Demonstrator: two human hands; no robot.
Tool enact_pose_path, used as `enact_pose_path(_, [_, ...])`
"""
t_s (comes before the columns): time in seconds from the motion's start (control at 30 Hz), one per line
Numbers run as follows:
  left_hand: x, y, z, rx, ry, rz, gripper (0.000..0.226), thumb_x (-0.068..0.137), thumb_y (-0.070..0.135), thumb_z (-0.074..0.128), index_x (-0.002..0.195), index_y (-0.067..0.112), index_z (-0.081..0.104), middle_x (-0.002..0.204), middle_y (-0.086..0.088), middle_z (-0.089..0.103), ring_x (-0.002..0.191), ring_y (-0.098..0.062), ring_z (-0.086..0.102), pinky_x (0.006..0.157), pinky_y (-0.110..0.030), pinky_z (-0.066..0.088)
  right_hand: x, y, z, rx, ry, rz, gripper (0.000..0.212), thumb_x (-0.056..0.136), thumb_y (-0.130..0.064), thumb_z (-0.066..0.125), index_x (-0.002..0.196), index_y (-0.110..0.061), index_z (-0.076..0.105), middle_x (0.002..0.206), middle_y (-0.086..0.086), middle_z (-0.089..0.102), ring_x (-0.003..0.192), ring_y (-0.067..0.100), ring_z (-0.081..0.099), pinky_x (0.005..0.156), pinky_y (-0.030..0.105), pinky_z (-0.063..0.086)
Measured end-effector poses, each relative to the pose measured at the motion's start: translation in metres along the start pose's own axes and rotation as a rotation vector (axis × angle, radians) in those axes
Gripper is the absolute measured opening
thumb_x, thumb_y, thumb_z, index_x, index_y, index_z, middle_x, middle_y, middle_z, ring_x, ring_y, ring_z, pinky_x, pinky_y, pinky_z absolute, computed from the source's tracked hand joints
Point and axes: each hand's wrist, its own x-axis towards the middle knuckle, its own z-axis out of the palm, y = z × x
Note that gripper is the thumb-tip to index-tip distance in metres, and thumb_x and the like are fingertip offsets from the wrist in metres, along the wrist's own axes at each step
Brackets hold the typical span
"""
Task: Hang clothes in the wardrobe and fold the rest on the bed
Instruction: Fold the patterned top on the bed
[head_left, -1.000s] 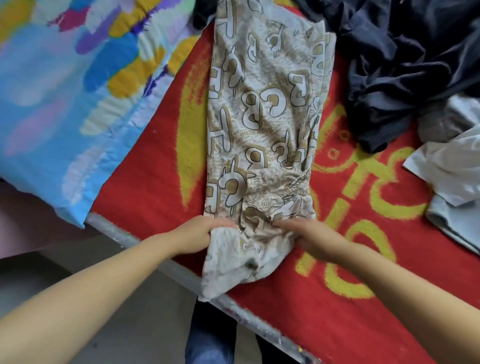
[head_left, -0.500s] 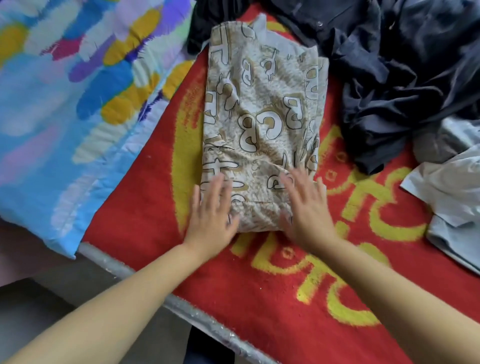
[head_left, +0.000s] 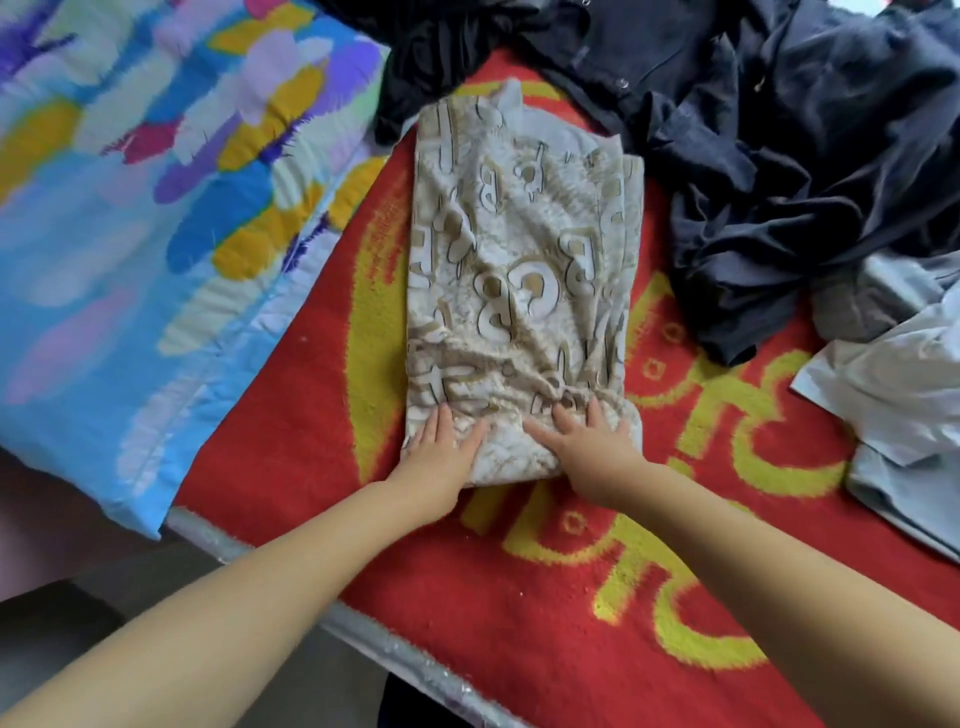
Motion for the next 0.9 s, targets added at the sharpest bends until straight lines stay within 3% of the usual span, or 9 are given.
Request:
enact_pose_path(0.07, [-0.027, 0.005, 0.0, -0.06, -0.27, 0.076, 0.094, 0.084, -0.011, 0.038, 0.15, 0.03, -0.015, 0.153, -0.028, -0.018, 0.143, -0.045, 0.011, 0.105, -0.037, 0.036, -0.026, -0.006, 0.011, 0.026, -0.156, -0.13, 0.083, 0.09, 0.0, 0.045, 0.152, -0.036, 0.003, 0.157, 0.009, 0.016, 0.143, 0.044, 0.013, 0.108, 0.058, 0.03])
enact_pose_path(0.13, [-0.052, 0.014, 0.002, -0.078, -0.526, 0.149, 0.092, 0.081, -0.012, 0.039, 0.153, 0.024, -0.005, 0.148, -0.029, 0.022, 0.102, -0.04, 0.057, 0.059, -0.029, 0.048, -0.052, -0.016, 0.022, 0.028, -0.343, -0.258, 0.078, 0.085, 0.004, 0.048, 0.153, -0.019, 0.017, 0.142, 0.018, 0.043, 0.122, 0.038, 0.051, 0.08, 0.035, 0.052])
enact_pose_path(0.23, [-0.067, 0.024, 0.0, -0.039, -0.738, 0.228, 0.059, 0.084, -0.007, 0.036, 0.143, 0.001, 0.032, 0.087, -0.009, 0.051, 0.061, -0.02, 0.044, 0.044, -0.027, 0.03, -0.07, -0.023, 0.028, 0.096, -0.567, -0.289, 0.051, 0.08, 0.004, 0.049, 0.13, -0.008, 0.051, 0.116, 0.022, 0.062, 0.092, 0.03, 0.061, 0.057, 0.031, 0.039])
enact_pose_path(0.33, [-0.053, 0.014, -0.023, -0.178, -0.69, 0.177, 0.046, 0.085, -0.005, 0.035, 0.126, 0.003, 0.053, 0.1, -0.013, 0.063, 0.073, -0.021, 0.06, 0.044, -0.022, 0.042, -0.059, -0.006, 0.019, 0.181, -0.508, -0.186, 0.02, 0.076, 0.003, 0.061, 0.088, -0.013, 0.059, 0.087, 0.009, 0.066, 0.073, 0.024, 0.06, 0.055, 0.032, 0.047])
enact_pose_path(0.47, [-0.016, -0.014, -0.069, -0.323, -0.251, 0.083, 0.02, 0.082, 0.002, 0.047, 0.092, 0.01, 0.062, 0.075, -0.003, 0.057, 0.062, -0.018, 0.052, 0.052, -0.026, 0.042, -0.026, 0.033, -0.009, 0.331, 0.087, -0.004, 0.02, 0.083, -0.001, 0.046, 0.096, -0.015, 0.053, 0.1, 0.006, 0.063, 0.085, 0.026, 0.057, 0.063, 0.033, 0.044])
enact_pose_path(0.57, [0.005, -0.02, -0.072, -0.066, 0.293, -0.072, 0.03, 0.089, 0.01, 0.05, 0.118, 0.015, 0.051, 0.118, -0.013, 0.056, 0.107, -0.027, 0.053, 0.091, -0.039, 0.042, -0.011, 0.042, -0.008, 0.234, 0.375, 0.169, 0.044, 0.093, -0.013, 0.046, 0.136, -0.018, 0.039, 0.136, 0.013, 0.045, 0.123, 0.032, 0.045, 0.098, 0.047, 0.039])
enact_pose_path(0.67, [0.009, 0.002, -0.037, 0.228, 0.514, -0.006, 0.074, 0.097, 0.043, 0.036, 0.151, 0.02, -0.009, 0.159, -0.014, -0.007, 0.146, -0.03, -0.014, 0.109, -0.059, -0.015, -0.012, 0.02, 0.01, 0.122, 0.447, 0.123, 0.069, 0.098, -0.037, 0.039, 0.152, -0.026, -0.001, 0.161, 0.009, -0.004, 0.147, 0.028, -0.012, 0.114, 0.059, -0.003])
enact_pose_path(0.8, [0.0, 0.016, 0.031, 0.236, 0.301, 0.157, 0.089, 0.085, 0.076, 0.022, 0.137, 0.032, -0.035, 0.151, -0.01, -0.036, 0.129, -0.025, -0.046, 0.106, -0.064, -0.019, -0.027, -0.014, 0.062, 0.038, 0.359, -0.013, 0.095, 0.088, -0.068, 0.038, 0.145, -0.033, -0.028, 0.152, 0.007, -0.034, 0.135, 0.036, -0.036, 0.106, 0.068, -0.013])
enact_pose_path(0.9, [0.004, 0.0, 0.051, 0.265, 0.222, 0.102, 0.115, 0.078, 0.077, 0.044, 0.132, 0.028, -0.045, 0.144, -0.011, -0.047, 0.129, -0.027, -0.047, 0.107, -0.067, -0.009, -0.02, -0.007, 0.086, -0.017, 0.223, 0.042, 0.109, 0.091, -0.05, 0.054, 0.132, -0.036, -0.046, 0.137, 0.008, -0.054, 0.129, 0.036, -0.044, 0.103, 0.072, -0.011])
